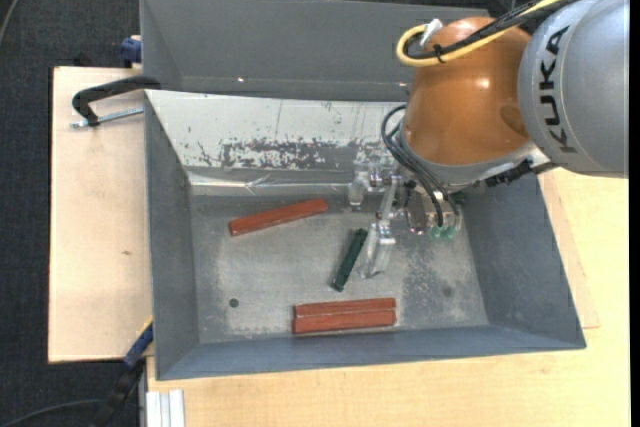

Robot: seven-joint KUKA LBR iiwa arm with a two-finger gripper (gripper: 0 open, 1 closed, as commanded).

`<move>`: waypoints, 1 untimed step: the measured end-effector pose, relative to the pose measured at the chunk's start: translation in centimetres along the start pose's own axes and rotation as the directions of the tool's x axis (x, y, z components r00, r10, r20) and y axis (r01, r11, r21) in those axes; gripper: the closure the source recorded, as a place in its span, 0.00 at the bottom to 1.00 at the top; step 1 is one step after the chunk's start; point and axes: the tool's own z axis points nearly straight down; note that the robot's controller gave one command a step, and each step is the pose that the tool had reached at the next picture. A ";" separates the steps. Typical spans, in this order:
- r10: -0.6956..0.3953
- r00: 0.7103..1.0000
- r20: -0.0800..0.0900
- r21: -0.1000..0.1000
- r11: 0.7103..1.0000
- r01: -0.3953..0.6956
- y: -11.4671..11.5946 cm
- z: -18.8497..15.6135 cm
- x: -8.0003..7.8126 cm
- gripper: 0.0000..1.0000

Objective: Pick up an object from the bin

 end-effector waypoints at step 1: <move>-0.295 0.955 -0.007 -0.001 0.955 0.295 -3.0 14.0 0.4 0.00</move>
Offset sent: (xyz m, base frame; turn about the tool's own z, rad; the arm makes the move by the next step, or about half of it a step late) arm -0.0031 -0.0307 -0.1382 -0.3010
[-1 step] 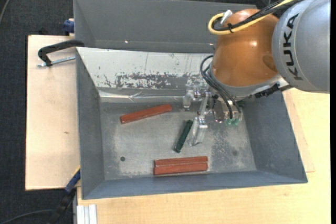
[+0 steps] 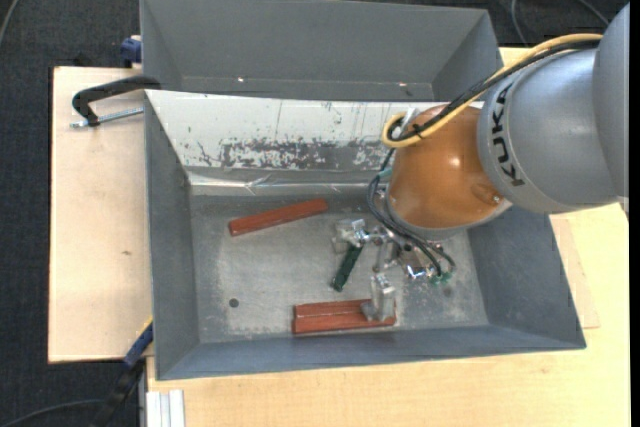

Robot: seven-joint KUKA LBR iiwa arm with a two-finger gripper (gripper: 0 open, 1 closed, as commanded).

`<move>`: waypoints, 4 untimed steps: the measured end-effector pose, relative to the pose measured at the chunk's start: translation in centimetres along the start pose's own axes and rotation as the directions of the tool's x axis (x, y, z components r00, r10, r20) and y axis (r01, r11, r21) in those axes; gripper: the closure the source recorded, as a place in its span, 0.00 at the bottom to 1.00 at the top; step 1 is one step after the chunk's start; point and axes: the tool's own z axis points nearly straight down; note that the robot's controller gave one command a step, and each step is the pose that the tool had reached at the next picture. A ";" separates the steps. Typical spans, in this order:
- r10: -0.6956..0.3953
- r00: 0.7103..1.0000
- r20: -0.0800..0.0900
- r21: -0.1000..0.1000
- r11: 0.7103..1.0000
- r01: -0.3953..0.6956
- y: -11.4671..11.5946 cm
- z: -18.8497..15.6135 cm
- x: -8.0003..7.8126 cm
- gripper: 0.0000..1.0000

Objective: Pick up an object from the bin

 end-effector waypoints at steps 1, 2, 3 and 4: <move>0.001 1.000 0.009 0.002 1.000 -0.001 -0.1 -0.5 -0.3 1.00; -0.552 0.833 0.023 0.019 0.834 0.552 -2.3 -0.7 0.2 1.00; -0.889 0.458 0.006 0.018 0.458 0.889 2.0 -0.5 0.6 1.00; -0.687 0.726 0.012 0.009 0.726 0.687 6.6 -5.5 -0.7 1.00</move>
Offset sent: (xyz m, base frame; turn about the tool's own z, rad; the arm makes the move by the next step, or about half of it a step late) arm 0.0000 0.0000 0.0000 0.0000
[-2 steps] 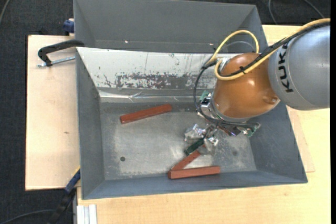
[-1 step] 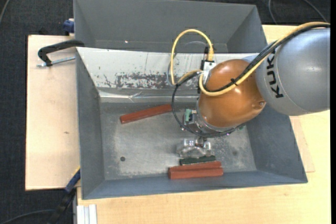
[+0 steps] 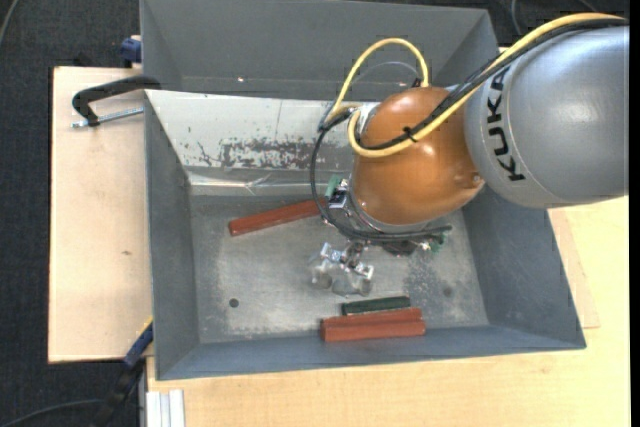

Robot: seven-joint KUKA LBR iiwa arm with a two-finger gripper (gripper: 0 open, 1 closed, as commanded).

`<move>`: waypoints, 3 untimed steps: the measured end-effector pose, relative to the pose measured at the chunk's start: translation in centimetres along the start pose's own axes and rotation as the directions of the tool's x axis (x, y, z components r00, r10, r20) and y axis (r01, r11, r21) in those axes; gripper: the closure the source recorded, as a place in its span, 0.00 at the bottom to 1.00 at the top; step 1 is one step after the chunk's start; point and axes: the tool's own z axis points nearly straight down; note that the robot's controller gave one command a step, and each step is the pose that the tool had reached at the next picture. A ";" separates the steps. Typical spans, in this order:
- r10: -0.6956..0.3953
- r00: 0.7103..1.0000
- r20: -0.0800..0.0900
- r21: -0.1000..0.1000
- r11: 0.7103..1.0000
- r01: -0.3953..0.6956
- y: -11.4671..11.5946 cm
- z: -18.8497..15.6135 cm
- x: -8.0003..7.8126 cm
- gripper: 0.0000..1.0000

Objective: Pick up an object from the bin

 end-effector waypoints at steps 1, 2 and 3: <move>0.113 0.994 0.002 0.002 0.994 -0.113 -1.4 -2.0 -4.8 1.00; 0.300 0.954 -0.004 -0.002 0.954 -0.300 1.8 -1.4 -8.7 1.00; 0.401 0.916 0.002 0.000 0.916 -0.401 -0.9 -0.6 -15.2 1.00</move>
Offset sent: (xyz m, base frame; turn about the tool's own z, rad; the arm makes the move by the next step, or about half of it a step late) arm 0.0336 0.0317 0.0185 0.1146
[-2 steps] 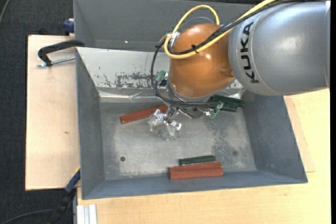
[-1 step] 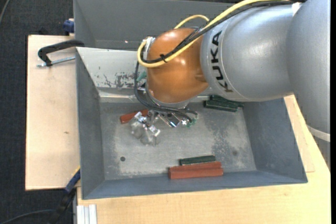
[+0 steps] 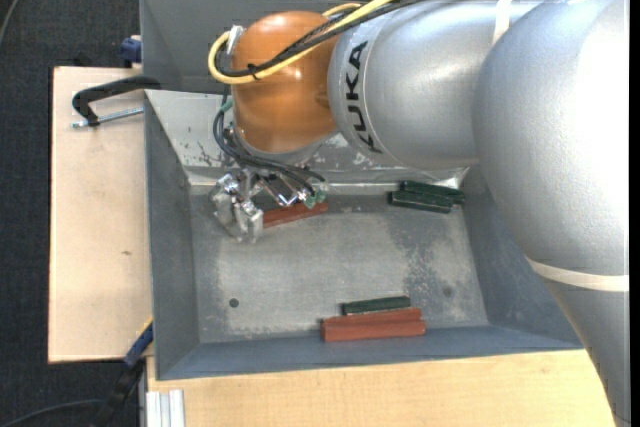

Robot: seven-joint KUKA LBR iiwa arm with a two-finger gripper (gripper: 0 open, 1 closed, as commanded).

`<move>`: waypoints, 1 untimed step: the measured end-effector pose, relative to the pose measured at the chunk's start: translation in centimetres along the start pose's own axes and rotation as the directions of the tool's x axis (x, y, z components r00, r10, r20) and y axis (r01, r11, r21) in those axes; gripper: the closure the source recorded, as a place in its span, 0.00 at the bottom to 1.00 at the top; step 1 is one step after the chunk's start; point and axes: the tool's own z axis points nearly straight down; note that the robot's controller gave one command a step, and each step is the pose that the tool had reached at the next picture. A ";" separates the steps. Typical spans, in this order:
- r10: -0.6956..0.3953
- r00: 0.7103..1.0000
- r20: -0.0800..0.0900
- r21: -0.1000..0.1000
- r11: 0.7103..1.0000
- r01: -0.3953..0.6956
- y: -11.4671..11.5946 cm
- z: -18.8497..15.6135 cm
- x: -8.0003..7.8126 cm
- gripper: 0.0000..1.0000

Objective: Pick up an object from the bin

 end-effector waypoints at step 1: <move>0.287 0.958 -0.006 0.003 0.958 -0.287 -0.1 -3.9 2.3 1.00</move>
Offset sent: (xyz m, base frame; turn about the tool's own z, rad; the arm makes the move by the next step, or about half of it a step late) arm -0.0197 -0.0161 0.0355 0.2911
